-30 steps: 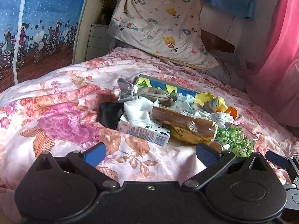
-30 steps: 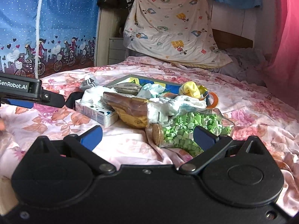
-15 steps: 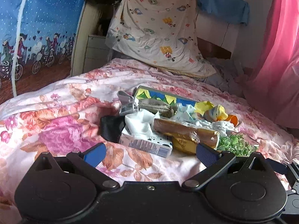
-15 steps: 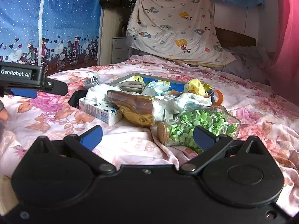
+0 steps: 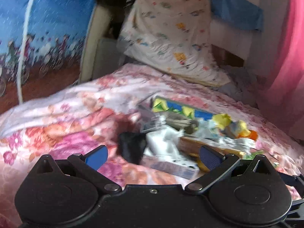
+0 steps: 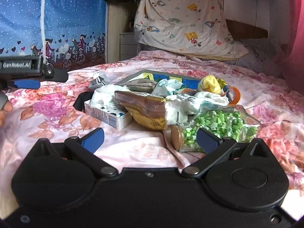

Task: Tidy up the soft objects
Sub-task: 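Move both tools back over the remaining pile of items, then grasp the white cloth with the left gripper while the right gripper grasps the white sock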

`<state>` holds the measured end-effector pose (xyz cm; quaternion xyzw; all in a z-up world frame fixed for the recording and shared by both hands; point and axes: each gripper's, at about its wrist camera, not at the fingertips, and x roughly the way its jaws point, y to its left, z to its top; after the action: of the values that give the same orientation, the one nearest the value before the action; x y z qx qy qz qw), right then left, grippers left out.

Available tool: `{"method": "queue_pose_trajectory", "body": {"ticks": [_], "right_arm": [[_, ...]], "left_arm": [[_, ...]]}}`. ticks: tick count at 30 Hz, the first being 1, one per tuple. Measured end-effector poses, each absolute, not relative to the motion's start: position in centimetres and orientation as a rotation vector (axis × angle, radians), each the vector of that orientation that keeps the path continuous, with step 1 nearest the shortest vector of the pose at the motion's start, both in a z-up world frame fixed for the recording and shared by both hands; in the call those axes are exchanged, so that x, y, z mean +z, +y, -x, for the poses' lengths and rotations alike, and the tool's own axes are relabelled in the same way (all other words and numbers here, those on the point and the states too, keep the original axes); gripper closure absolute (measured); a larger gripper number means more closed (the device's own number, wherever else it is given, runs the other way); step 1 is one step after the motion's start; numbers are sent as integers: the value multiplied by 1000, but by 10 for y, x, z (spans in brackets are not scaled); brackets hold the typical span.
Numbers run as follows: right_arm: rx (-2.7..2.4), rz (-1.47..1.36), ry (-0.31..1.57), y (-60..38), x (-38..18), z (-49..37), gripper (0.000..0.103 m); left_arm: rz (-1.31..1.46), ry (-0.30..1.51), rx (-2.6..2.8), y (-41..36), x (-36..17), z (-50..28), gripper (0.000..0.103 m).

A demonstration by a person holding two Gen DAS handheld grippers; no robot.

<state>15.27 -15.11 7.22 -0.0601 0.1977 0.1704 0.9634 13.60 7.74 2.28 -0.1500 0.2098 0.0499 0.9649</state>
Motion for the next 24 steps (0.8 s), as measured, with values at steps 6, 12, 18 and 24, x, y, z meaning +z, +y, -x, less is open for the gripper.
{"method": "queue_pose_trajectory", "body": {"ticks": [6,12,18,24], "right_arm": [[327,187,369,-133,85,-181,1],[319,184,330,-133,91,-200,1],[331,158,340,-138,86,-217,1],[298,122,376,-150,93,-235,10]], "left_arm": [[334,405,106,102,20,-156,1],[329,432,31,90,11,-177,2],[191,402,-47,60,9,-187,8],[90,416,-104,41,-1,-206,23]]}}
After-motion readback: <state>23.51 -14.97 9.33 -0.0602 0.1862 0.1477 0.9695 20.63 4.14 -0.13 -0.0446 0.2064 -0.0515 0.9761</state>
